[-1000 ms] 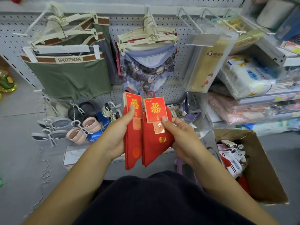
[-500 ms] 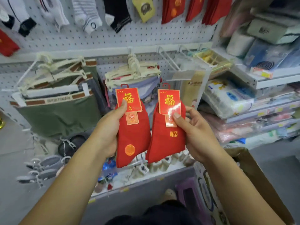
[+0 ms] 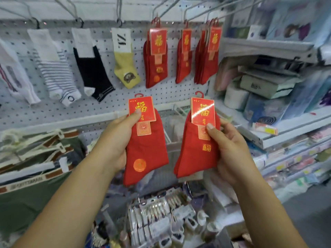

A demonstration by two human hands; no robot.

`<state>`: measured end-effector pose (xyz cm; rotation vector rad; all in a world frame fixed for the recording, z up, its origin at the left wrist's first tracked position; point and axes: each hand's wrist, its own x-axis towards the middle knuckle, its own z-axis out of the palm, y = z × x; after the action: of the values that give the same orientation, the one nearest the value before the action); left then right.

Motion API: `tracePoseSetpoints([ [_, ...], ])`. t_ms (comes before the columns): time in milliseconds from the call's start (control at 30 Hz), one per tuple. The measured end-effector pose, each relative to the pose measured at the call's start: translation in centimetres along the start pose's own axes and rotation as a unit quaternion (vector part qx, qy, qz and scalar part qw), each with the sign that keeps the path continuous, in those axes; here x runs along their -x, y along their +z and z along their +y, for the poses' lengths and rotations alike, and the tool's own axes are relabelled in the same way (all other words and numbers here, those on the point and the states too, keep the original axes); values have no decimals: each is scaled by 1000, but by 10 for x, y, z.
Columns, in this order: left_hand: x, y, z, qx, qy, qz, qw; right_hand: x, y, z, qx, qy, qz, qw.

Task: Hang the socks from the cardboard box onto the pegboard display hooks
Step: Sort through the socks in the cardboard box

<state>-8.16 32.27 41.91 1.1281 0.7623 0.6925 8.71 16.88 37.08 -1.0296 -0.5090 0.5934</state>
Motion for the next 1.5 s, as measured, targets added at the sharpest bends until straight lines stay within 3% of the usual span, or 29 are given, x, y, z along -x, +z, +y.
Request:
tracePoseSetpoints([
  [133,-27,36,18,-24,-16,-30,999,-37,-18,-18,-7,-14,26,1000],
  [467,-99,110,40,-131,115,-115,978,-116,-53,-56,30,-47,87,995],
  [533,-115,130,46,-218,181,-127,951,-128,-58,-63,38,-58,92,993],
  [633,-145,169,59,-345,293,-124,883,-141,-65,-73,42,-74,105,991],
  [800,-192,232,82,-419,381,-93,819,-157,-77,-90,47,-104,127,985],
  [1033,-209,272,82,-321,444,-31,836,-165,-101,-107,50,-103,122,986],
  [1233,-219,275,65,-277,436,10,856,-172,-111,-114,43,-122,104,986],
  [1400,-222,272,67,-285,465,26,838,-173,-115,-114,54,-119,97,987],
  [1500,-224,270,62,-276,458,42,844,-172,-117,-113,58,-117,97,987],
])
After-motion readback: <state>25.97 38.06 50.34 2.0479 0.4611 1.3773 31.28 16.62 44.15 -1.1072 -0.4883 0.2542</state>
